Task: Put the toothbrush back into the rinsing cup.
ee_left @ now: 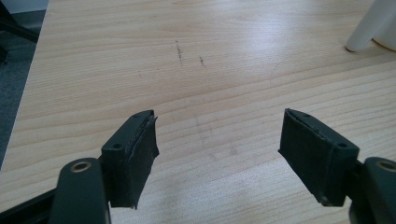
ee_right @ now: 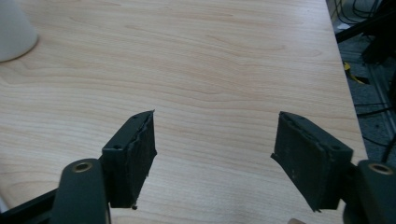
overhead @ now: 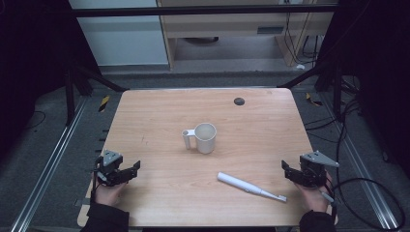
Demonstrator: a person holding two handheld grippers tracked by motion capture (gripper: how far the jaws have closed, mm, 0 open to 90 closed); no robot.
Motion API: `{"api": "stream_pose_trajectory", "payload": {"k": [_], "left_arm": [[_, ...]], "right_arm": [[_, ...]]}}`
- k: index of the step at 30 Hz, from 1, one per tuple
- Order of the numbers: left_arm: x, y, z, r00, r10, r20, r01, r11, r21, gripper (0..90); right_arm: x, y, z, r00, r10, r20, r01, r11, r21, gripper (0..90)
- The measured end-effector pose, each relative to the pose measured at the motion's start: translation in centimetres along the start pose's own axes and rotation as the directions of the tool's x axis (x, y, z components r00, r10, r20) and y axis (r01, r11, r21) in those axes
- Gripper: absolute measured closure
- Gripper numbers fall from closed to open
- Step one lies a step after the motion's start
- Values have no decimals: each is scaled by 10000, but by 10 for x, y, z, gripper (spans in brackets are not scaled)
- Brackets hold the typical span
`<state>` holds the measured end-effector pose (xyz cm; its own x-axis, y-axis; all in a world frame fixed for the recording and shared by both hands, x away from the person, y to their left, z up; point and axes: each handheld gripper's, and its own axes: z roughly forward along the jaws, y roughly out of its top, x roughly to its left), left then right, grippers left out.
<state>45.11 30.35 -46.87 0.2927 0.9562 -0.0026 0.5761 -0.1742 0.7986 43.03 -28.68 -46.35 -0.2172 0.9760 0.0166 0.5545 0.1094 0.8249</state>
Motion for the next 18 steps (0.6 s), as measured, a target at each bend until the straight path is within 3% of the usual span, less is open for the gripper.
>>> {"api": "stream_pose_trajectory", "payload": {"k": [7, 13, 18], "left_arm": [[1, -1, -1, 9998, -207, -34, 207, 9996, 196, 277], [-2, -2, -1, 10000, 4, -24, -3, 9998, 222, 274], [-4, -3, 1, 9999, -69, 118, 66, 9996, 261, 280]], "right_arm": [[9, 0, -4, 9987, -95, -496, 103, 9998, 168, 360], [19, 2, -9, 9951, -426, -895, 454, 9985, 296, 400], [26, 1, -16, 9914, -489, -1211, 527, 9982, 290, 446]]}}
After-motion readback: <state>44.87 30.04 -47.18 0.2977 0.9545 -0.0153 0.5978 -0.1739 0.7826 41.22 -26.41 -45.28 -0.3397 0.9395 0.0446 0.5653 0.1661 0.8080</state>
